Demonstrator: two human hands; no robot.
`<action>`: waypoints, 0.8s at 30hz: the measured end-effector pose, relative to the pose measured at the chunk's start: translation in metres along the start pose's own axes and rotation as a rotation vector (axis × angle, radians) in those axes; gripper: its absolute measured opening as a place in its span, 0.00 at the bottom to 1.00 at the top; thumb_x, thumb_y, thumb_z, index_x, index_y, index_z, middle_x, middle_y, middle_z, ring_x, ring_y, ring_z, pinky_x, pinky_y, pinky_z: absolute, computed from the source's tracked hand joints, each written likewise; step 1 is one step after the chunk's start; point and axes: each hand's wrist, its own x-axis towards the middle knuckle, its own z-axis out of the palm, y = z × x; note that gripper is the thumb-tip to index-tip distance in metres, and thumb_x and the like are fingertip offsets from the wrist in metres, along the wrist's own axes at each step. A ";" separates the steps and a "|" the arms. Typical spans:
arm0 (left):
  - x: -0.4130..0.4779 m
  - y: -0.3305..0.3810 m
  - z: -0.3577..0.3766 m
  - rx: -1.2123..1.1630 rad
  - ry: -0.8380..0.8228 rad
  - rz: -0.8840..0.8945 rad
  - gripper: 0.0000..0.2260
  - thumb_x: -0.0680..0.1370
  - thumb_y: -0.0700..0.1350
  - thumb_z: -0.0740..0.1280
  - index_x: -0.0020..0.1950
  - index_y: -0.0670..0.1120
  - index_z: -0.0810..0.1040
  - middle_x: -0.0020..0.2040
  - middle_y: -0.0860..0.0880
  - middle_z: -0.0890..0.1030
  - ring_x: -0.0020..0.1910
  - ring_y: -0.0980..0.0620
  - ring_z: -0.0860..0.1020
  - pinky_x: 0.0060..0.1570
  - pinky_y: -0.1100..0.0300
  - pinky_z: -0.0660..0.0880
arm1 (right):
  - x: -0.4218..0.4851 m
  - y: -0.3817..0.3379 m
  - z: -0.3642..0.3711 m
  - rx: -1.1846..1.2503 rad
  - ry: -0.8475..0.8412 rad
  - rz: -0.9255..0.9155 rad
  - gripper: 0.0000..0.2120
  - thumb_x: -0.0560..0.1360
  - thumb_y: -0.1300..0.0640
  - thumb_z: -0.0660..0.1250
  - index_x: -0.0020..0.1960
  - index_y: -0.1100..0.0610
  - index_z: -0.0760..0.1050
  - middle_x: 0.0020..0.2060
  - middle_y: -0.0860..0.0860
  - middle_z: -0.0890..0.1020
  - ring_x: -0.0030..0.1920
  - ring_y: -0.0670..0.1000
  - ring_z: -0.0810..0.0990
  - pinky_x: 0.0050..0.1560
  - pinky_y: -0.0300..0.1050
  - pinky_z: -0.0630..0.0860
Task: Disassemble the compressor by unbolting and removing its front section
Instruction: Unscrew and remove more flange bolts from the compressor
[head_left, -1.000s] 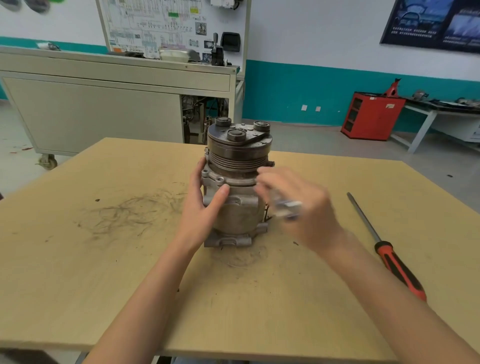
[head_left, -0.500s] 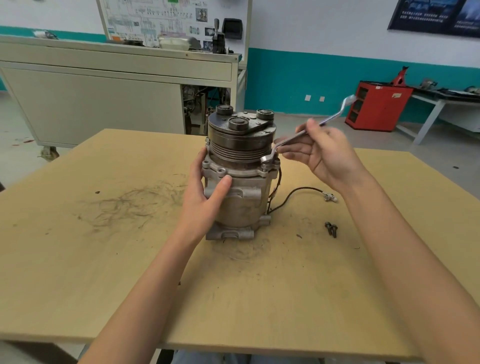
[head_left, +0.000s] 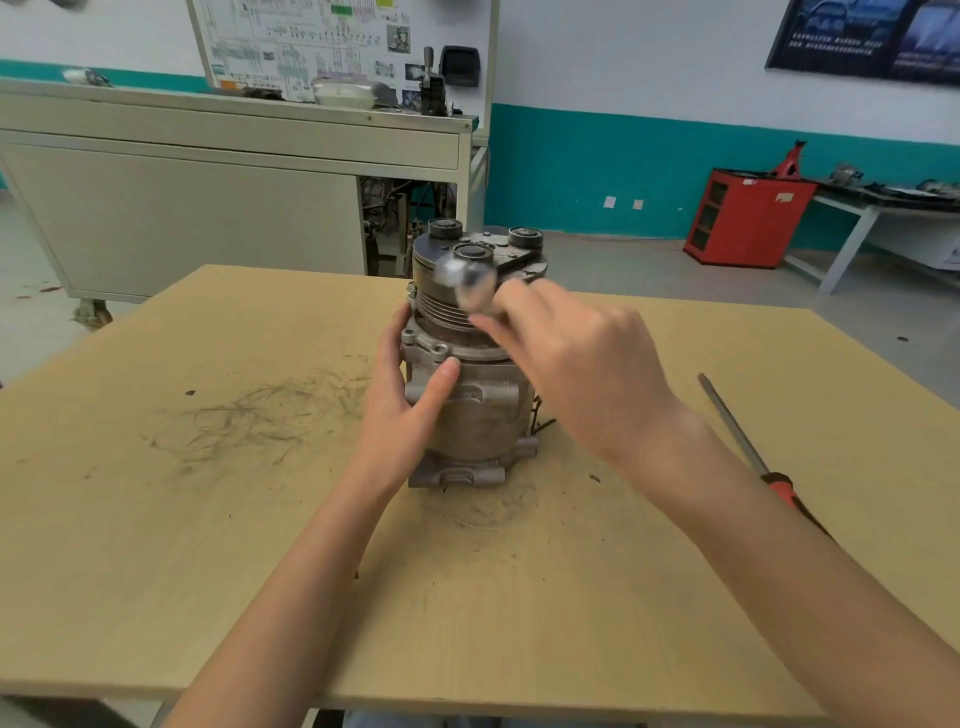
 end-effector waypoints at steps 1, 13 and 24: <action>0.000 -0.001 0.000 -0.001 0.001 0.004 0.26 0.75 0.55 0.64 0.72 0.59 0.60 0.70 0.60 0.69 0.69 0.66 0.66 0.71 0.59 0.65 | -0.001 -0.006 0.001 -0.088 -0.009 -0.026 0.09 0.76 0.57 0.65 0.40 0.60 0.77 0.28 0.53 0.76 0.23 0.51 0.74 0.21 0.40 0.66; 0.000 -0.002 0.000 -0.034 -0.011 -0.005 0.31 0.75 0.54 0.65 0.76 0.56 0.57 0.73 0.56 0.67 0.71 0.62 0.65 0.72 0.57 0.64 | -0.039 0.003 0.020 0.391 0.222 0.107 0.10 0.77 0.62 0.62 0.40 0.63 0.78 0.38 0.55 0.82 0.33 0.52 0.81 0.32 0.46 0.79; -0.002 0.005 0.000 -0.030 -0.017 -0.051 0.34 0.74 0.57 0.64 0.77 0.54 0.56 0.75 0.55 0.65 0.72 0.61 0.64 0.73 0.53 0.63 | -0.024 0.074 0.053 1.887 -0.088 1.171 0.17 0.81 0.62 0.47 0.39 0.59 0.70 0.36 0.57 0.84 0.31 0.48 0.82 0.32 0.36 0.77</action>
